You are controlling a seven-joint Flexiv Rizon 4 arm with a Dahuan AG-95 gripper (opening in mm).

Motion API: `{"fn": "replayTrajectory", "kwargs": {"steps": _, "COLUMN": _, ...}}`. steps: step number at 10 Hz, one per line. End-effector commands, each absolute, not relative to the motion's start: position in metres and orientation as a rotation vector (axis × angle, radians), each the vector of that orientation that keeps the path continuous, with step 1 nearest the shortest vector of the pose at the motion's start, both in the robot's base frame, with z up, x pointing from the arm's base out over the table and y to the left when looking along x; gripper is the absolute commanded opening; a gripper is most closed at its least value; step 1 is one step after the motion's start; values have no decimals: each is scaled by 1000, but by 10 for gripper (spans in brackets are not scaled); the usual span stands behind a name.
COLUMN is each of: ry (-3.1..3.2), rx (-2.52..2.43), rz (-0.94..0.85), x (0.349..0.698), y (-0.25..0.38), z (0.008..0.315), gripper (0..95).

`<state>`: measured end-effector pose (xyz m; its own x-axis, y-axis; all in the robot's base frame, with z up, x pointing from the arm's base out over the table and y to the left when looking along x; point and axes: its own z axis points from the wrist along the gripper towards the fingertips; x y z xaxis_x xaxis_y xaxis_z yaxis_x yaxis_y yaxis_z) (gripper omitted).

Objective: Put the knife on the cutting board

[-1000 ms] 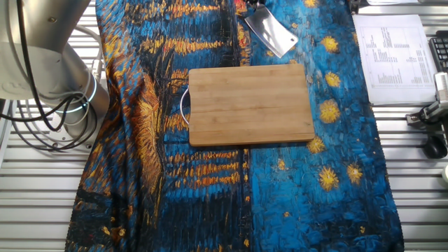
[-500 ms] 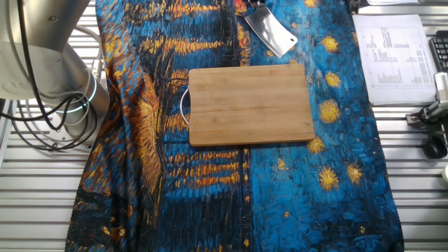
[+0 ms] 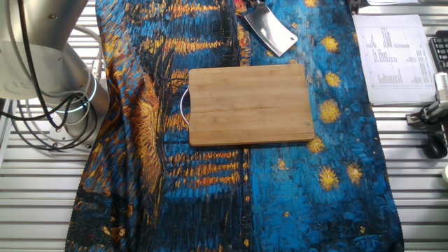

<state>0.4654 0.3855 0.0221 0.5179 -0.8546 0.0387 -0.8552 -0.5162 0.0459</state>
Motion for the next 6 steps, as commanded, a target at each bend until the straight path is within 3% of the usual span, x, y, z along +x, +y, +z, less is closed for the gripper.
{"fn": "replayTrajectory", "kwargs": {"steps": 1, "ry": -1499, "rx": 2672, "rz": 35, "x": 466, "y": 385, "z": 29, "gripper": 0}}
{"fn": "replayTrajectory", "kwargs": {"steps": 6, "ry": -1501, "rx": 2672, "rz": 53, "x": 468, "y": 361, "z": 37, "gripper": 0}}
